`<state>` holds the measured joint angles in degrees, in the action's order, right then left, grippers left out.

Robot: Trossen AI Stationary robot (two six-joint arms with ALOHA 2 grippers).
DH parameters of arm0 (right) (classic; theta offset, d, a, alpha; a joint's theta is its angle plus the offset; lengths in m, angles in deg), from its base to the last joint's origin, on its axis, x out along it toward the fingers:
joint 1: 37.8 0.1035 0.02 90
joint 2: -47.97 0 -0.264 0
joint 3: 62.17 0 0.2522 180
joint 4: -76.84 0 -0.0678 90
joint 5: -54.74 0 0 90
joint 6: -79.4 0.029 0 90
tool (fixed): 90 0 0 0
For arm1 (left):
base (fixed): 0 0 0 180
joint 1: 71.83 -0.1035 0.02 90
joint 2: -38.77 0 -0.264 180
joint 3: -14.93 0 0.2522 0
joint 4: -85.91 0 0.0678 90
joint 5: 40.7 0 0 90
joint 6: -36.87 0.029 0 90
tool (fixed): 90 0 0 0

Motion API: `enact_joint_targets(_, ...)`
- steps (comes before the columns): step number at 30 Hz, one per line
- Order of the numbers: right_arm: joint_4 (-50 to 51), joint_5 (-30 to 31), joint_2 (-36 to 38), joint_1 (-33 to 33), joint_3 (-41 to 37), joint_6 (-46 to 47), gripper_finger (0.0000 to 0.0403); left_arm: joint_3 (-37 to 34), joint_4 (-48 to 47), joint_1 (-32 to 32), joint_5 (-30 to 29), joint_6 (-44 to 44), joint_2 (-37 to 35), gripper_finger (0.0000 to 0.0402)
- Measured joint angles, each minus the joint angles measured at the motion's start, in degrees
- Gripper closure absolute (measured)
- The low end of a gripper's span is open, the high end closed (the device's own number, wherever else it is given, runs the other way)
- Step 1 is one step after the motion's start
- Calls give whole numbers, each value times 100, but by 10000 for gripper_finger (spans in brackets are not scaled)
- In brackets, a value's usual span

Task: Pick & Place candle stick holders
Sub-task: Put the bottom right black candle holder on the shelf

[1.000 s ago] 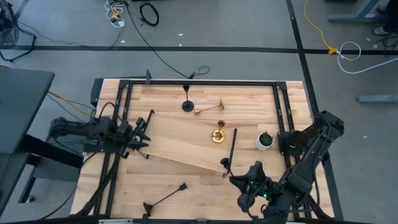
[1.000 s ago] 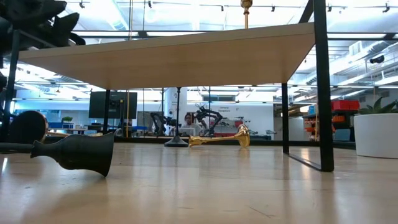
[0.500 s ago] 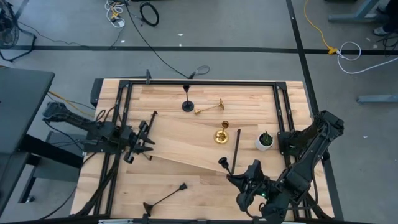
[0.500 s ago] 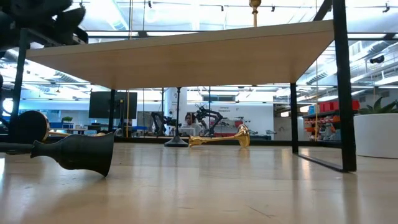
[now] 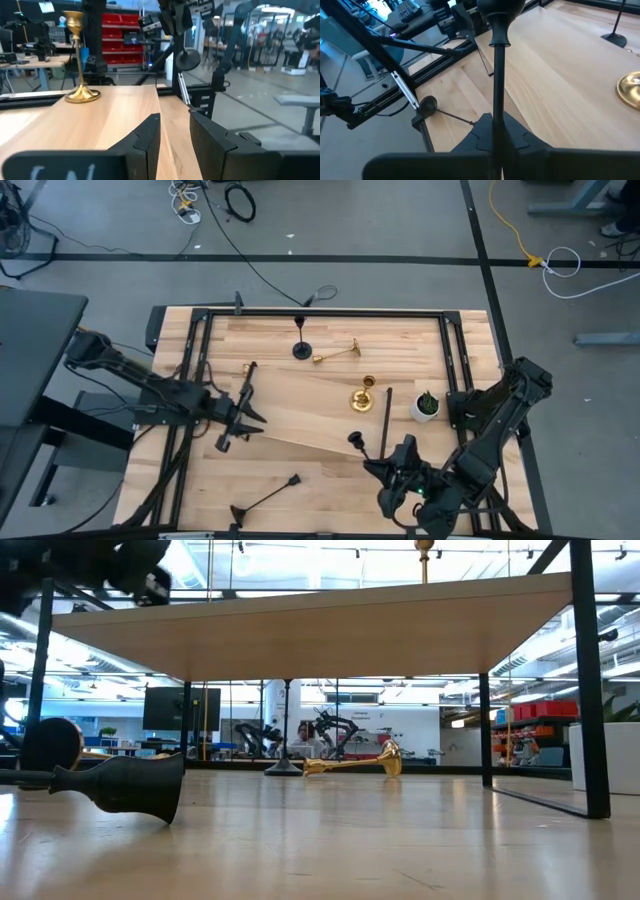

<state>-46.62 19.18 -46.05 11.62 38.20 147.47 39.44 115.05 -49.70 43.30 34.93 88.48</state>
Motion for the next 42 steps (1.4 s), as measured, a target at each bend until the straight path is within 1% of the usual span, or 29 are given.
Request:
enact_joint_targets(5,-244,8,35,-92,0,-322,399,746,-28,1,-27,227,1112,294)
enact_joint_targets(7,-482,56,39,-141,0,-585,399,1059,-58,1,62,303,1420,294)
enact_joint_targets(9,-771,58,39,-223,0,-1054,399,1403,-36,1,98,304,1607,294)
enact_joint_targets(15,-1960,105,39,-453,0,-2651,399,2172,-28,46,131,303,1788,294)
enact_joint_targets(22,-3284,165,39,-736,0,-4355,399,2431,-10,62,133,263,1783,294)
enact_joint_targets(25,-3474,152,39,-904,0,-4641,399,2467,55,51,132,261,1823,294)
enact_joint_targets(30,-3724,-112,37,-1196,0,-4964,399,2600,711,8,194,171,2167,294)
enact_joint_targets(37,-4024,-665,37,-1511,0,-5300,399,3305,725,-195,482,-74,2986,294)
enact_joint_targets(42,-4024,-756,37,-1617,0,-5361,399,3861,686,-298,561,-86,3489,294)
